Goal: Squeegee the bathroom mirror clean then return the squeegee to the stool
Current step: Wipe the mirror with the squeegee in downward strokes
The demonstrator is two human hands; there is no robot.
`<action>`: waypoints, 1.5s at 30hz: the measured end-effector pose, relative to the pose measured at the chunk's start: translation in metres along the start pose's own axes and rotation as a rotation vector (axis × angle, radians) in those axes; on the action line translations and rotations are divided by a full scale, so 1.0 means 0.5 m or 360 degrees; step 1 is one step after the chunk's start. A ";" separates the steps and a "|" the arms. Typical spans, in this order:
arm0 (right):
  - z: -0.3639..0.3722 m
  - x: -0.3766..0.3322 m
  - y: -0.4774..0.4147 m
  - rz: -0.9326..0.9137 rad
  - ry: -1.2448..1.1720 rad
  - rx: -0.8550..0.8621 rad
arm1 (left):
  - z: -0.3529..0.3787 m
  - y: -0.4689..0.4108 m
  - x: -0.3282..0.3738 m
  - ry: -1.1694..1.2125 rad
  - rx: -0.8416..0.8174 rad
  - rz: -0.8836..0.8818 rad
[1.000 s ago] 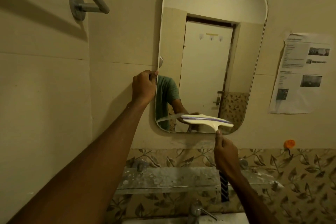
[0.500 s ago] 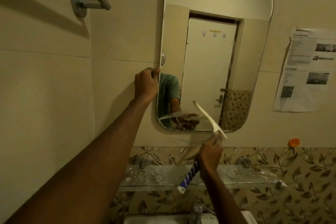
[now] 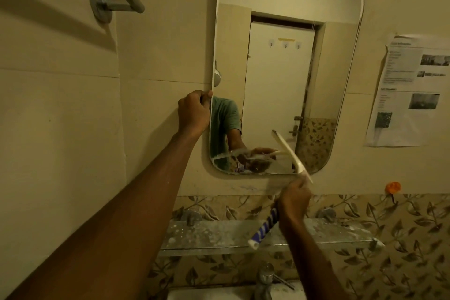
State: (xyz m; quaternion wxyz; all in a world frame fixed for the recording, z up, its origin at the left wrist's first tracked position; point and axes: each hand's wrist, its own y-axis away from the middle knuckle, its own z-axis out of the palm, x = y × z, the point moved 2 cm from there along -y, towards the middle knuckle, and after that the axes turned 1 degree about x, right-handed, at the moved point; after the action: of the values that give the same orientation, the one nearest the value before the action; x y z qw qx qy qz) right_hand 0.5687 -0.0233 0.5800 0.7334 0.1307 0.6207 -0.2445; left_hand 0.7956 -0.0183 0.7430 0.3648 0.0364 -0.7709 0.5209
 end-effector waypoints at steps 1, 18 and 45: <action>0.016 0.008 0.034 -0.0021 -0.0014 -0.0017 | -0.001 0.000 0.000 -0.0008 0.0002 0.0003; 0.033 -0.023 0.069 -0.0835 0.0501 -0.0381 | -0.005 0.002 0.001 0.0099 -0.0069 -0.0058; 0.062 -0.001 0.107 -0.1130 0.0601 -0.0544 | -0.005 -0.001 -0.001 0.0170 -0.0099 -0.0092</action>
State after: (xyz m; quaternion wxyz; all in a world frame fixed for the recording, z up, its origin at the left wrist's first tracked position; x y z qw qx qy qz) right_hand 0.6229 0.0066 0.5805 0.4886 -0.1717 0.7819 -0.3469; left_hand 0.7976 -0.0166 0.7433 0.4213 0.0194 -0.7648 0.4870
